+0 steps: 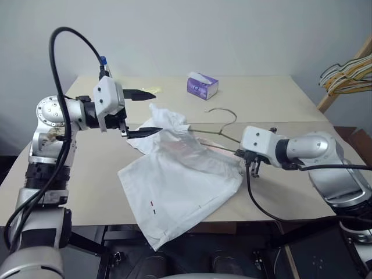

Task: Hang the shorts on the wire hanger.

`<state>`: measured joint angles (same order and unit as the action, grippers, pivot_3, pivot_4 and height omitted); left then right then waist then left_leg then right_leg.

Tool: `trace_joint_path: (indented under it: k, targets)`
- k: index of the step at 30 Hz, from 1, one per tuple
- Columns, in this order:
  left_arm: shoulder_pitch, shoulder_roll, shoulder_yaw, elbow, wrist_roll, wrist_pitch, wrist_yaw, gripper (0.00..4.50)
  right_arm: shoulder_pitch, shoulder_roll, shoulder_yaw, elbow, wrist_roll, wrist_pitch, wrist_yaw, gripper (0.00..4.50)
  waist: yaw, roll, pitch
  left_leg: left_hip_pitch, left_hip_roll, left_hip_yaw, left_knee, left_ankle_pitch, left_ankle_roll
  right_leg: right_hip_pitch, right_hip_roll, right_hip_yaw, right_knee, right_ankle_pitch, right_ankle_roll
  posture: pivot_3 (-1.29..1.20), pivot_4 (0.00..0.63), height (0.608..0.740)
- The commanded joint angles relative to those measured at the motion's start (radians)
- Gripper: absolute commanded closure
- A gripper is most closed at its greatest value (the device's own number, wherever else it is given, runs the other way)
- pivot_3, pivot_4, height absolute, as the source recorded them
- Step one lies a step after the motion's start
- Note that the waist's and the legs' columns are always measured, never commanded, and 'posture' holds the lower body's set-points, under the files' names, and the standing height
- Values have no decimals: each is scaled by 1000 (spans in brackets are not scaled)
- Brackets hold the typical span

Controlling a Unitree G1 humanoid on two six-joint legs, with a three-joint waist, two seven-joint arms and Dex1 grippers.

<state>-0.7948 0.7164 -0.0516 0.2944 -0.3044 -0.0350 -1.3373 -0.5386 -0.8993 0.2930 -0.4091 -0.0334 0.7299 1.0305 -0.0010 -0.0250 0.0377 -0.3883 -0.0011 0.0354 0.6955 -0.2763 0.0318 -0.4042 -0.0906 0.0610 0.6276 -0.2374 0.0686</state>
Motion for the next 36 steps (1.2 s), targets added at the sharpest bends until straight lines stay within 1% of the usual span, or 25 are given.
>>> trace_joint_path:
  k: [1, 4, 9, 11, 13, 14, 15, 19, 24, 25, 26, 27, 30, 33, 36]
  targets:
    - [-28, -20, -63, 47, 43, -75, -88, 17, -38, -15, 5, -50, 14, 18, 31, 4500, -3, 0, 0, 0, 0, 0, 0, 0, 0, 0, 0, 0, 0, 0, 0, -29, 0, 740]
    - [-30, -39, -118, 114, 113, -189, -116, 17, -57, -14, 19, -57, 22, 26, 50, 4500, -12, 0, 0, -1, 0, 0, 0, 0, 0, 0, 0, 0, 0, 0, 0, -32, 0, 740]
    - [-49, -60, -172, 193, 160, -248, -188, 17, -96, -4, 32, -61, 48, 70, 73, 4500, -21, 0, 0, -1, 0, 0, 0, 0, 0, -1, 0, 0, 0, 0, 0, -32, 0, 740]
    - [-53, -70, -192, 225, 208, -287, -163, 17, -106, -3, 33, -61, 59, 80, 77, 4500, -21, 0, 0, -1, 0, 0, 0, 0, 0, -1, 0, 0, 0, 0, 0, -42, 0, 740]
    - [-61, -95, -196, 264, 233, -294, -123, 435, -117, 2, 23, -64, 84, 92, 87, 4500, -20, 0, 0, -1, 0, 0, 0, 0, 0, -1, 0, 0, 0, 0, 0, -44, 0, 740]
    - [-61, -108, -188, 271, 223, -288, -119, 617, -120, 2, 19, -68, 93, 96, 90, 4500, -19, 0, 0, -1, 0, 0, 0, 0, 1, -1, 0, 0, 0, 0, 0, -49, 0, 740]
    - [-61, -117, -181, 275, 214, -284, -120, 904, -122, 2, 18, -71, 98, 99, 90, 4500, -18, 0, 0, -1, 0, 0, 1, 0, 1, -1, 0, 0, 0, 0, 0, -49, 0, 740]
    - [-64, -138, -159, 267, 188, -249, -122, 2161, -125, -4, 13, -79, 121, 113, 96, 4500, -18, 0, 0, -1, 0, 0, 1, 0, 1, -1, 0, 0, 0, 0, 0, -49, 0, 740]
    - [-57, -138, -147, 251, 171, -229, -141, 3717, -124, -9, 18, -72, 124, 113, 93, 4500, -20, 0, 0, -1, 1, 0, 1, -1, 1, -1, 0, 0, 1, 0, 0, -49, 0, 740]
    - [-57, -138, -144, 246, 162, -219, -148, 4099, -120, -10, 17, -70, 125, 94, 97, 4500, -21, 0, 0, -1, 1, 0, 1, -1, 1, -1, 0, 0, 1, 0, 0, -49, 0, 740]
    - [-56, -139, -139, 239, 146, -200, -159, 4385, -111, -11, 14, -67, 126, 58, 103, 4500, -21, 0, 0, -1, 1, 0, 1, -1, 1, -1, 0, 0, 1, 0, 0, -50, 0, 740]
    - [-55, -139, -134, 231, 131, -178, -167, 4481, -104, -11, 10, -65, 128, 34, 106, 4500, -21, 0, 0, -1, 1, 0, 1, -1, 1, -1, 0, 0, 1, 0, 0, -50, 0, 740]
    - [-50, -143, -118, 193, 98, -102, -171, 4481, -85, -7, -6, -58, 135, -2, 102, 4500, -22, 0, 0, -1, 1, 0, 1, -1, 1, -1, 0, 0, 1, 0, 0, -51, 0, 740]
    - [-31, -127, -107, 150, 71, -52, -200, 4500, -66, -10, -24, -53, 134, -10, 94, 3687, -23, 0, 0, -1, 1, -1, 1, -1, 1, -1, 0, 0, 1, 0, 0, -53, 0, 740]
    - [-2, -109, -92, 126, 77, -21, -181, 4500, -43, -31, -103, -29, 150, 8, 70, 2710, -23, 0, 0, -1, 1, -2, 1, -1, 1, -1, 0, 0, 1, 0, 0, -49, 0, 740]
